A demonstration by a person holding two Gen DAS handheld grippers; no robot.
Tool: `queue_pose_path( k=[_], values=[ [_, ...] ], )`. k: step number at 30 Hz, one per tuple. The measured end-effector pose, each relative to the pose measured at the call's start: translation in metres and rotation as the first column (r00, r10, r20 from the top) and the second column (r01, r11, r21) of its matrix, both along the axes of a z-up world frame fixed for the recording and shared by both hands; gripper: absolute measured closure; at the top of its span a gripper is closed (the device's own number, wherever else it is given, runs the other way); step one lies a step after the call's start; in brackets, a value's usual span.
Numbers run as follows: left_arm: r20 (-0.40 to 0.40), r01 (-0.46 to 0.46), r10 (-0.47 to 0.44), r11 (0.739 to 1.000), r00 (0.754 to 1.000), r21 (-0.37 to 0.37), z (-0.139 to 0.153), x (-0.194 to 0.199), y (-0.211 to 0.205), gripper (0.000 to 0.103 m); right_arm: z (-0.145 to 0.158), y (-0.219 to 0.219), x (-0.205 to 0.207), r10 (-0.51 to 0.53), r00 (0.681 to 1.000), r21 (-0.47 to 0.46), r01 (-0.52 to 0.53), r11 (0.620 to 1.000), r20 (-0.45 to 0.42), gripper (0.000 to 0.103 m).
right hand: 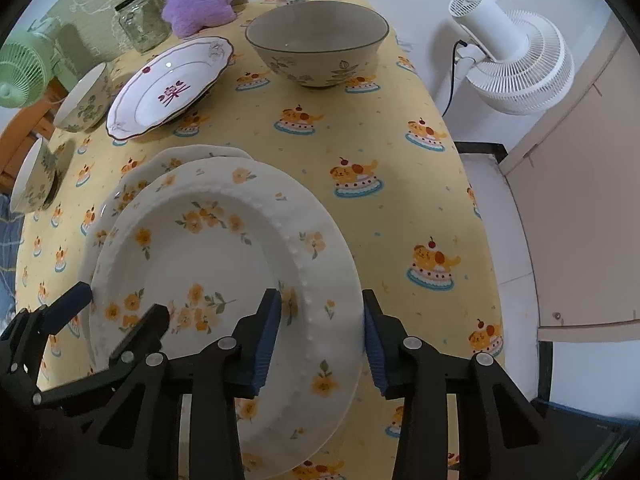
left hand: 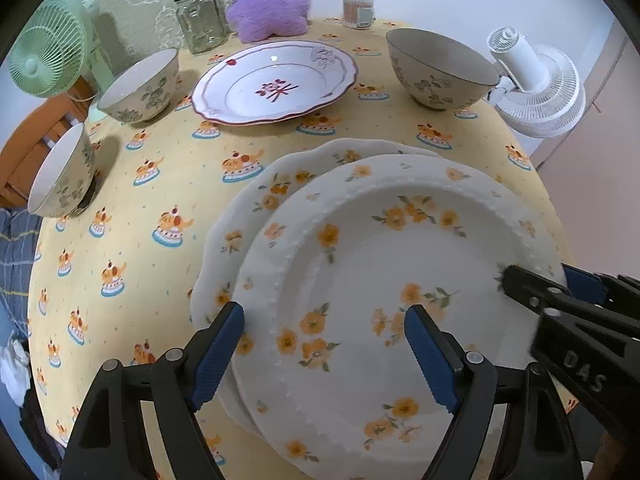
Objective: Organize plates and bowls
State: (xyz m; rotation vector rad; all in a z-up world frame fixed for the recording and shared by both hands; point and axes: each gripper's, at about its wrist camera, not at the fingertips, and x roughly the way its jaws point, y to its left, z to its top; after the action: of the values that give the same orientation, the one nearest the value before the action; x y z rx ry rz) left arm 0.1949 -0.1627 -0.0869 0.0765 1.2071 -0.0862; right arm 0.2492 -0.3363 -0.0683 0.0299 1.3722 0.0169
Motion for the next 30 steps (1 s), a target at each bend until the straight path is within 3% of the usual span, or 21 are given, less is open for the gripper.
queue_pose_path(
  k=[21,30],
  values=[
    [0.006,-0.011,0.011,0.999,1.000,-0.033,0.000,0.018,0.005,0.017,-0.010,0.018,0.033,0.066,0.998,-0.001,-0.066,0.998,0.015,0.058],
    [0.018,-0.050,0.050,0.999,0.999,0.005,-0.001,0.006,-0.003,0.016,-0.016,0.014,0.027,0.091,0.996,0.018,-0.091,0.996,0.011,0.058]
  ],
)
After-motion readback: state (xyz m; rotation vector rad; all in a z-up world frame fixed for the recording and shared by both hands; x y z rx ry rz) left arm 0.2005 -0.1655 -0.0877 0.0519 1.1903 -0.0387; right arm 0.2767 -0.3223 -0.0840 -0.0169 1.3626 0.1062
